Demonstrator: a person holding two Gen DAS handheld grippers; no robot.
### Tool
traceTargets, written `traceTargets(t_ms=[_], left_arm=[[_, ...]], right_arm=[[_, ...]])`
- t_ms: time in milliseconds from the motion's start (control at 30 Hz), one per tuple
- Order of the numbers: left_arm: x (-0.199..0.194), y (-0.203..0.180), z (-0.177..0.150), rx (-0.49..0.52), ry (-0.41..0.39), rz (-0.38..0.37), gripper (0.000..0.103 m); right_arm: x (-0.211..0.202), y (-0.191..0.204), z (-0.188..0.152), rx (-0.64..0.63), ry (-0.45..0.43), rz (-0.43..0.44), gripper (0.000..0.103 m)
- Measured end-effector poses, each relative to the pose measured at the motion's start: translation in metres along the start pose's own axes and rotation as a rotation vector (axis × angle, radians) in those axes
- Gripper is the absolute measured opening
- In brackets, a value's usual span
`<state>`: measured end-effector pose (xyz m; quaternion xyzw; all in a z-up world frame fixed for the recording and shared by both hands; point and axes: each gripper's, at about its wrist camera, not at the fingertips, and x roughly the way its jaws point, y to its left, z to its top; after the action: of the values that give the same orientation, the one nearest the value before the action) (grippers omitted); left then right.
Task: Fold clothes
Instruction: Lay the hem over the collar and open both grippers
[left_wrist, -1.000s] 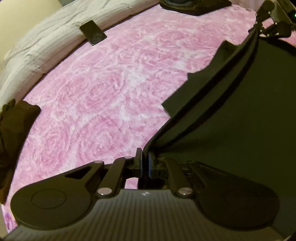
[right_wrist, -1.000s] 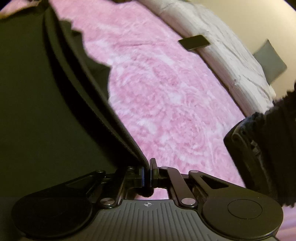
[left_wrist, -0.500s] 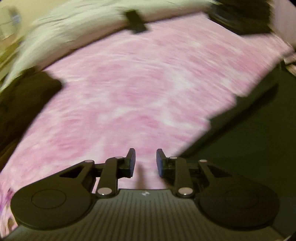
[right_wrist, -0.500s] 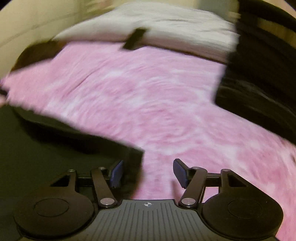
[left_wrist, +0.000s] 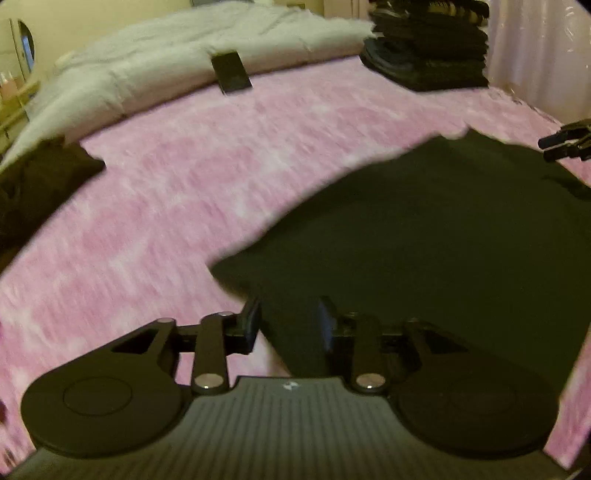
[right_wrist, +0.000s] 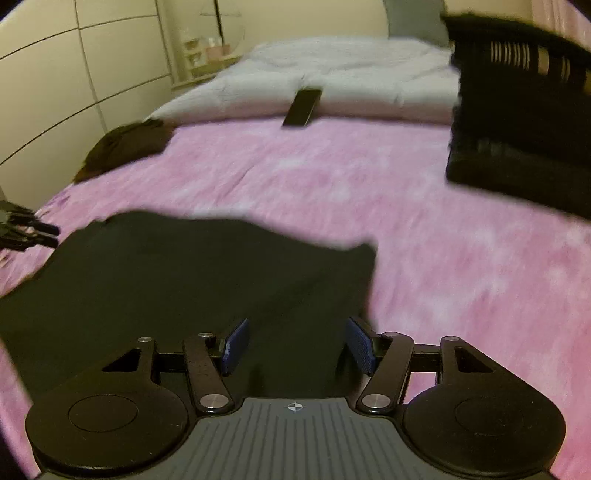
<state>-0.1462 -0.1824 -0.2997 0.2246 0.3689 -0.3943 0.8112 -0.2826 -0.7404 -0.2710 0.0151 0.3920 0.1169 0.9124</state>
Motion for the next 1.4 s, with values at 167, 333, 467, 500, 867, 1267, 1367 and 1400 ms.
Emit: traceTargets(t_ms=[167, 333, 467, 500, 867, 1267, 1367, 1400], left_arm=[[-0.021, -0.021, -0.029, 0.011, 0.029, 0.041, 0.029], [-0.066, -0.065, -0.047, 0.117, -0.041, 0.053, 0.031], [-0.079, -0.111, -0.063, 0.262, -0.076, -0.036, 0.042], [-0.077, -0.122, -0.068, 0.311, -0.064, -0.041, 0.042], [-0.066, -0.186, -0.126, 0.87, -0.046, 0.209, 0.054], [-0.047, -0.171, -0.119, 0.931, -0.054, 0.299, 0.005], [-0.073, -0.177, -0.123, 0.885, -0.062, 0.27, 0.004], [-0.08, -0.18, -0.126, 0.87, -0.061, 0.257, 0.004]], right_arm=[[-0.032, 0.001, -0.034, -0.021, 0.029, -0.216, 0.061], [-0.077, 0.046, -0.05, -0.075, -0.101, -0.143, 0.061], [-0.065, 0.07, -0.07, -0.116, -0.072, -0.04, 0.061], [-0.059, 0.073, -0.075, -0.138, -0.041, -0.051, 0.061], [-0.057, 0.148, -0.116, -0.807, 0.074, -0.277, 0.061], [-0.036, 0.143, -0.148, -1.105, 0.134, -0.368, 0.012], [-0.07, 0.146, -0.155, -1.068, 0.119, -0.4, 0.008], [-0.076, 0.144, -0.161, -1.049, 0.13, -0.406, 0.008]])
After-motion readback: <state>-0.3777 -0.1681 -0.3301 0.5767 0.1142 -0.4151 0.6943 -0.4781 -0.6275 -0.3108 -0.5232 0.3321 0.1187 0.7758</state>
